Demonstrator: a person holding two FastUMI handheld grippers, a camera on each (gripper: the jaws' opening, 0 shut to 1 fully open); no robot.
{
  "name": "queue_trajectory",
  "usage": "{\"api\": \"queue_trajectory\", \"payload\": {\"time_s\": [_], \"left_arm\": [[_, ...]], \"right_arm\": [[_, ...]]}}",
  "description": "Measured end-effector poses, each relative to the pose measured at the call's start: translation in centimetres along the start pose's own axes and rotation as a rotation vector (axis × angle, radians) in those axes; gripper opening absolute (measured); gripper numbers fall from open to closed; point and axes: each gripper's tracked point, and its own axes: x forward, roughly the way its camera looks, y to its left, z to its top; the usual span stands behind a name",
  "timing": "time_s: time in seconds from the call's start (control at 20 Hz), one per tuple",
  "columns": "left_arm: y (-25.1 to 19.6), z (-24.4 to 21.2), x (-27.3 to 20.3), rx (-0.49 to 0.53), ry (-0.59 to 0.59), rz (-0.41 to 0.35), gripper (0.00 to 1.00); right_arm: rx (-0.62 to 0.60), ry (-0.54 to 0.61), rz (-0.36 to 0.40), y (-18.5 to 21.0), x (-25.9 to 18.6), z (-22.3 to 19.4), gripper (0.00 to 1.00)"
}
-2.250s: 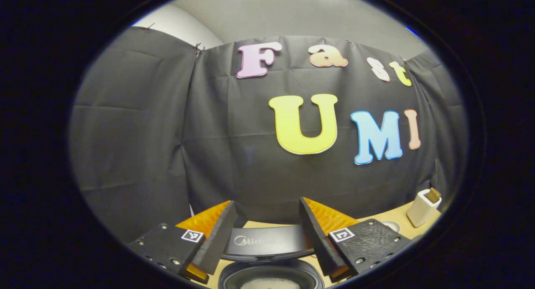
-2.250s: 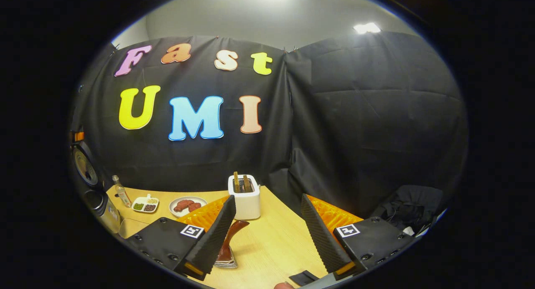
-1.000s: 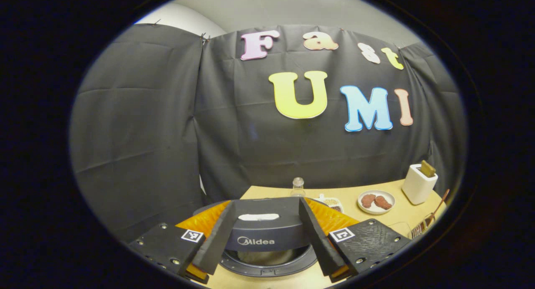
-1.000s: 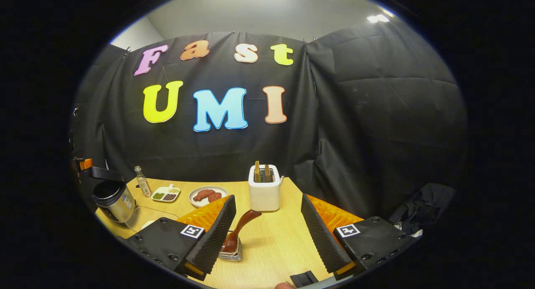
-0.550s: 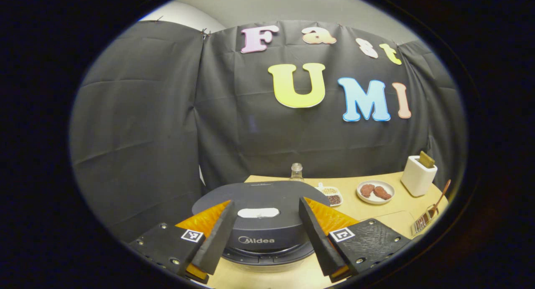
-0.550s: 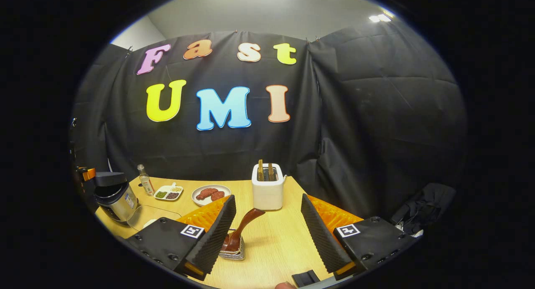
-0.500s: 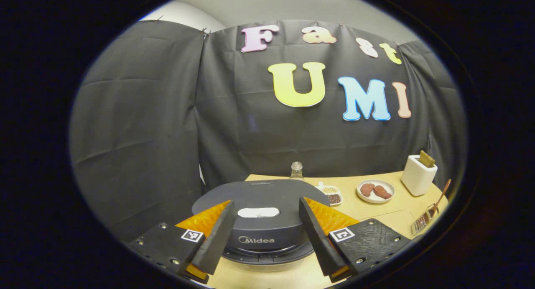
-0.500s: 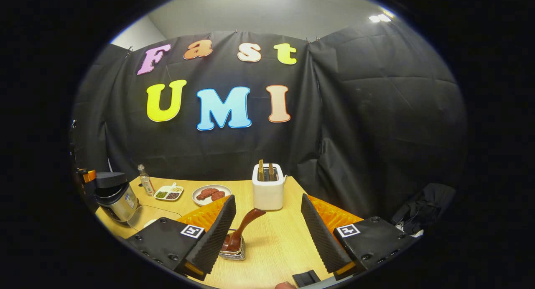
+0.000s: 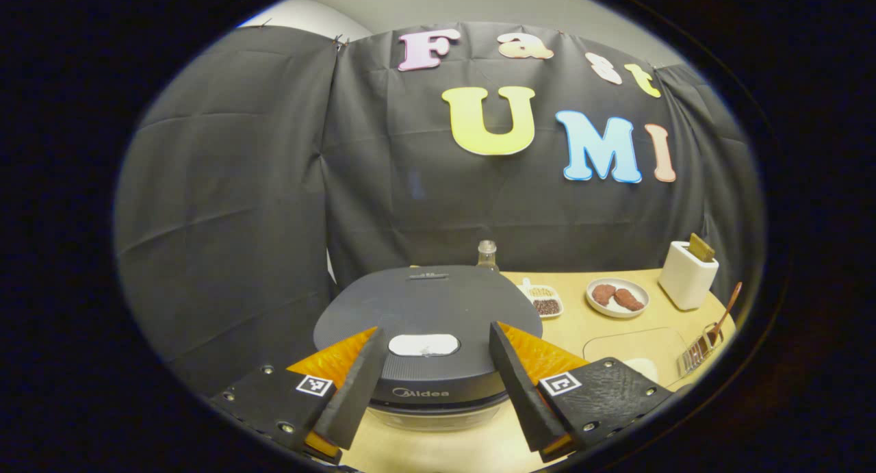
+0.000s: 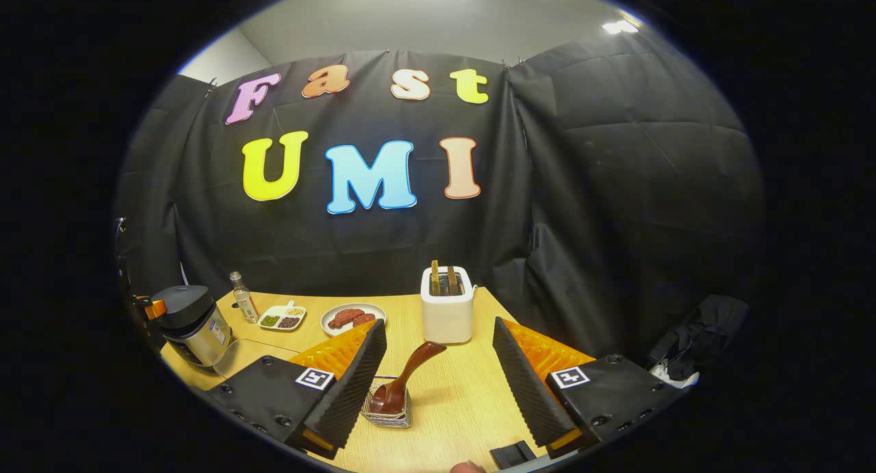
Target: Close the left gripper, press the button to open the rice cooker; take a wooden spoon from the chopstick holder with the right hand, scoop a spoonful of rice and pour it into the rice cooker, then put the wooden spoon back into the chopstick holder.
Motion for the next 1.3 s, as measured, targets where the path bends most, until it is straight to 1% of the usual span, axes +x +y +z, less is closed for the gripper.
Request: {"api": "queue_trajectory", "payload": {"time_s": [0.15,0.3,0.35,0.4,0.5,0.55,0.6,0.65,0.7,0.75,0.8,0.9,0.95,1.0,1.15,1.2,1.25,1.3], "left_arm": [[0.0,-0.7,0.1,0.002,0.008,0.003,0.93],[0.0,-0.8,0.1,0.002,-0.02,0.007,0.93],[0.1,-0.8,-0.3,0.002,-0.03,0.008,0.94],[0.1,-1.1,-0.2,0.002,-0.035,0.008,0.93],[-0.1,-1.3,0.0,0.013,-0.034,0.007,0.95],[0.0,-1.7,0.0,0.008,-0.031,0.006,0.95],[-0.1,-2.7,-0.1,-0.008,0.009,0.006,0.97],[0.0,-1.9,-0.2,-0.007,-0.031,0.007,0.96],[-0.1,-2.1,-0.4,0.0,-0.018,0.01,0.96],[0.1,-1.3,-0.3,0.001,-0.051,0.014,0.95],[0.1,-1.1,-0.5,-0.007,-0.05,0.019,0.97],[-0.1,1.1,-1.4,-0.025,-0.097,0.036,0.92],[-0.7,2.9,-2.5,-0.022,-0.131,0.033,0.91],[-1.2,4.4,-3.7,-0.008,-0.155,0.03,0.91],[-3.5,8.6,-8.0,0.072,-0.229,0.021,0.91],[-4.4,10.1,-9.6,0.089,-0.255,0.013,0.9],[-5.3,11.4,-11.3,0.098,-0.278,0.004,0.91],[-6.3,12.6,-12.8,0.102,-0.297,-0.006,0.92]], "right_arm": [[-0.004,-0.004,-0.001,0.0,0.1,0.2,0.99],[0.003,-0.004,-0.005,-0.2,0.1,0.2,0.99],[0.001,-0.003,-0.008,-0.4,0.1,0.2,0.99],[-0.001,-0.001,-0.01,-0.5,0.0,0.1,0.99],[0.001,0.004,-0.012,-0.7,0.0,0.0,0.99],[0.004,0.004,-0.011,-0.7,0.0,0.0,0.99],[0.007,0.002,-0.005,-0.5,-0.1,0.2,0.99],[0.008,0.001,0.0,-0.5,-0.1,0.1,0.99],[0.008,-0.002,0.007,-0.4,-0.3,0.2,0.99],[0.009,-0.008,0.015,-0.2,-0.5,0.5,0.99],[0.01,-0.016,0.024,-0.2,-0.7,0.8,0.99],[0.01,-0.032,0.047,0.1,-1.1,1.4,0.99],[0.009,-0.044,0.06,0.2,-1.3,1.8,0.94],[0.01,-0.057,0.072,0.2,-1.5,2.3,0.99],[0.011,-0.093,0.116,0.6,-2.2,3.2,0.99],[0.002,-0.104,0.131,0.7,-2.5,3.5,0.94],[-0.01,-0.114,0.143,0.6,-2.8,3.7,0.99],[-0.023,-0.127,0.152,0.6,-3.1,4.0,0.99]]}}
